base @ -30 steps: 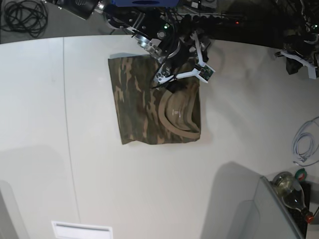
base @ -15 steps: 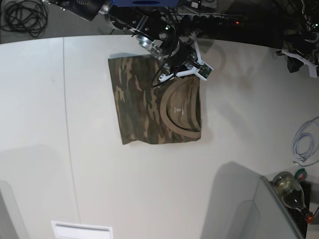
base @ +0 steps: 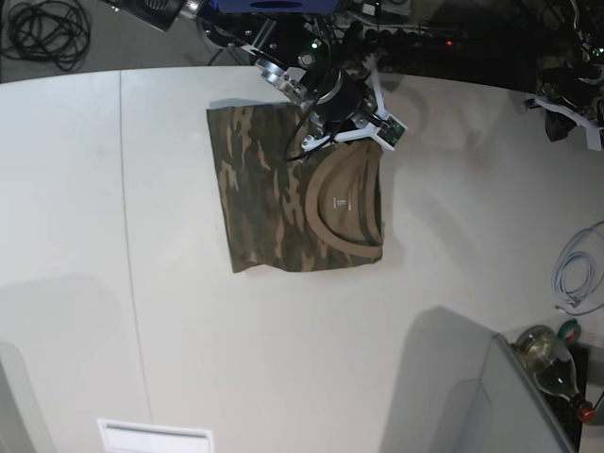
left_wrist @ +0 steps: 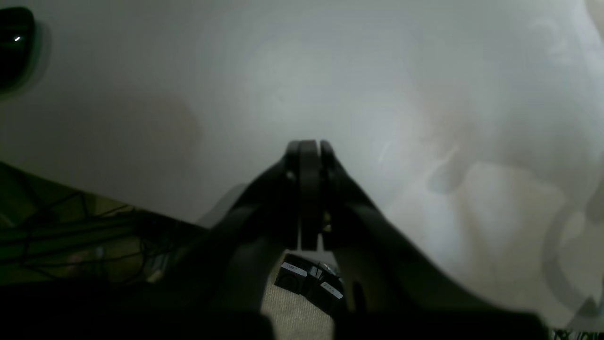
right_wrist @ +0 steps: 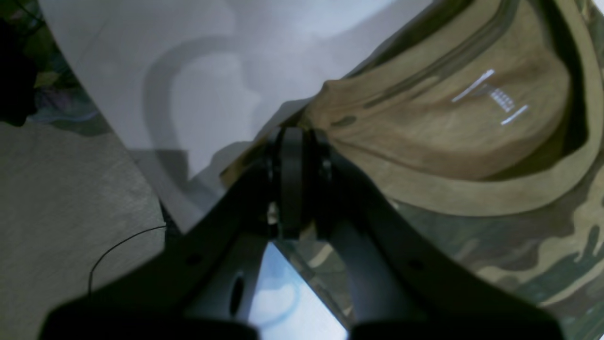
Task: Layout the t-shirt on the table in an organized manner, then fold the t-shirt properly
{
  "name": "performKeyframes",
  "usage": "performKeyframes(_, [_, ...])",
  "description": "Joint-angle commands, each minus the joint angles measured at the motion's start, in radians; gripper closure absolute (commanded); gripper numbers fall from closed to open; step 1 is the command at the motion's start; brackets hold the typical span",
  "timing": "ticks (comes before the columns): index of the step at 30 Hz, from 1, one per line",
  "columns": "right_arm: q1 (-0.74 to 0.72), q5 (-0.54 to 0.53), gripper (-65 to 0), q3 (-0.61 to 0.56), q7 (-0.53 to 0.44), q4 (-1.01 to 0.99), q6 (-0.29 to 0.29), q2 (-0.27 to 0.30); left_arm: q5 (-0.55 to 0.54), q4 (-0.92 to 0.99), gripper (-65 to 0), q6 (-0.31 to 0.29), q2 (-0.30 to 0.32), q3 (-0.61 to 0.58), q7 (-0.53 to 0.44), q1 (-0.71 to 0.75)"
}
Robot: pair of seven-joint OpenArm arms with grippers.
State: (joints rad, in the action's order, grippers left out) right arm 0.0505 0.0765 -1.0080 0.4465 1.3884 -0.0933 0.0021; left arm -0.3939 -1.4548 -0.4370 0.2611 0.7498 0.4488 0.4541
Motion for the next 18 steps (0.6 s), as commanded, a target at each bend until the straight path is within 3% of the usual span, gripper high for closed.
performKeyframes(1, [-0.004,0.004,-2.3,-0.004,-0.019,0.016,0.002,-0.014,-0.009,-0.013,0.0,0.002,0.019,0.004,-0.020,0.002])
performKeyframes(10, [-0.002,0.003,-2.9,-0.004,-0.016,0.003,0.004,-0.014,-0.009,-0.014,0.0,0.002,0.016,0.001,-0.020,-0.001])
performKeyframes(13, [-0.001,0.001,-12.3,-0.004,-0.013,0.003,0.010,-0.014,-0.009,-0.022,0.0,0.002,0.013,-0.017,-0.018,-0.025])
performKeyframes(18, [0.018,0.004,-31.5,0.005,0.002,0.070,0.091,-0.001,-0.010,-0.050,0.0,0.004,0.011,-0.125,-0.018,-0.042])
